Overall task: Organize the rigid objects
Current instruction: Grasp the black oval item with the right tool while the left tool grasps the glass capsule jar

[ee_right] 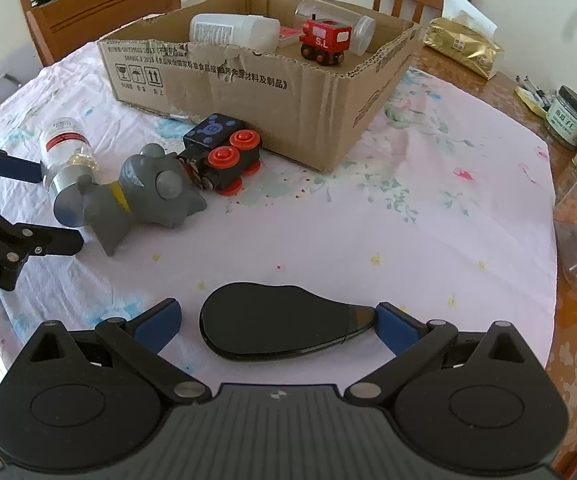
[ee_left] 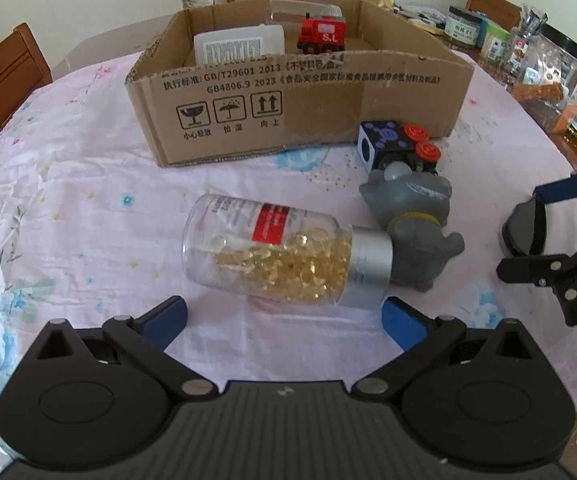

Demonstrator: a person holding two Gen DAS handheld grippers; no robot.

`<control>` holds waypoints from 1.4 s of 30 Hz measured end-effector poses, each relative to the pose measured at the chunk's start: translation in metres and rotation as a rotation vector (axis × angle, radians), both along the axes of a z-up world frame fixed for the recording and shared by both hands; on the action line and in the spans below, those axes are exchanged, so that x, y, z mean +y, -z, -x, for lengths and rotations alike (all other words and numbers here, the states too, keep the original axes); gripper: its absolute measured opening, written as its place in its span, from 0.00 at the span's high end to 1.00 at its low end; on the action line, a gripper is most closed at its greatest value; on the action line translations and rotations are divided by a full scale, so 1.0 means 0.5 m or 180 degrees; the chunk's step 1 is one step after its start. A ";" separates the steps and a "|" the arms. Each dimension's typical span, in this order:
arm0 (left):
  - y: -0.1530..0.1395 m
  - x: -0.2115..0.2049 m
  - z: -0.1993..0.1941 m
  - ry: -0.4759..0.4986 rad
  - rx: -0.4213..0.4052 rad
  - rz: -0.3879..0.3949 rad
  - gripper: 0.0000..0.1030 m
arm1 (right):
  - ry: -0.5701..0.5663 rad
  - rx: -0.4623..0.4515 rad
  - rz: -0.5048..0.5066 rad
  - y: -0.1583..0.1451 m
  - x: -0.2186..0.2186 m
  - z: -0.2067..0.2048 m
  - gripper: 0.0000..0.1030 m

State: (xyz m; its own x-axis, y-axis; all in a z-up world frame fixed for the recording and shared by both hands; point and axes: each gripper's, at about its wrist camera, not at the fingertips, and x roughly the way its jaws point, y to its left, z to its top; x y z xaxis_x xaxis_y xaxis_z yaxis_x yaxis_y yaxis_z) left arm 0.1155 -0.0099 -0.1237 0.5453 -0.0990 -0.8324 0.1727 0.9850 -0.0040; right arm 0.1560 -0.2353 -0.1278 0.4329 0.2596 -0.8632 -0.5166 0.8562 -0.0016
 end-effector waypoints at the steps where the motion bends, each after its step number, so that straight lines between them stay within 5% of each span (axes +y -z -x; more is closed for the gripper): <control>1: 0.000 0.000 -0.002 0.0008 -0.0011 -0.0002 0.00 | 0.0007 -0.0017 -0.0009 0.001 0.000 0.001 0.00; 17: -0.026 -0.014 -0.019 0.0243 -0.0193 -0.0248 0.01 | 0.0000 -0.0071 -0.0040 0.002 -0.005 0.006 0.00; 34: -0.039 -0.003 -0.035 0.0282 -0.0131 -0.0178 0.09 | 0.0020 -0.0038 -0.0002 -0.001 -0.015 -0.003 0.00; 42: -0.040 0.003 -0.042 0.0312 -0.0029 -0.0153 0.09 | 0.0013 0.0021 0.0013 -0.009 -0.007 -0.005 0.10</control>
State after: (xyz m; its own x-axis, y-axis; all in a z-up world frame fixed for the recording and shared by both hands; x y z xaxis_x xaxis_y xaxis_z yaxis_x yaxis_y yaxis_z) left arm 0.1367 -0.0085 -0.1039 0.5425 -0.1123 -0.8325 0.2680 0.9624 0.0449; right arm 0.1587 -0.2389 -0.1231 0.4283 0.2543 -0.8671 -0.5132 0.8583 -0.0018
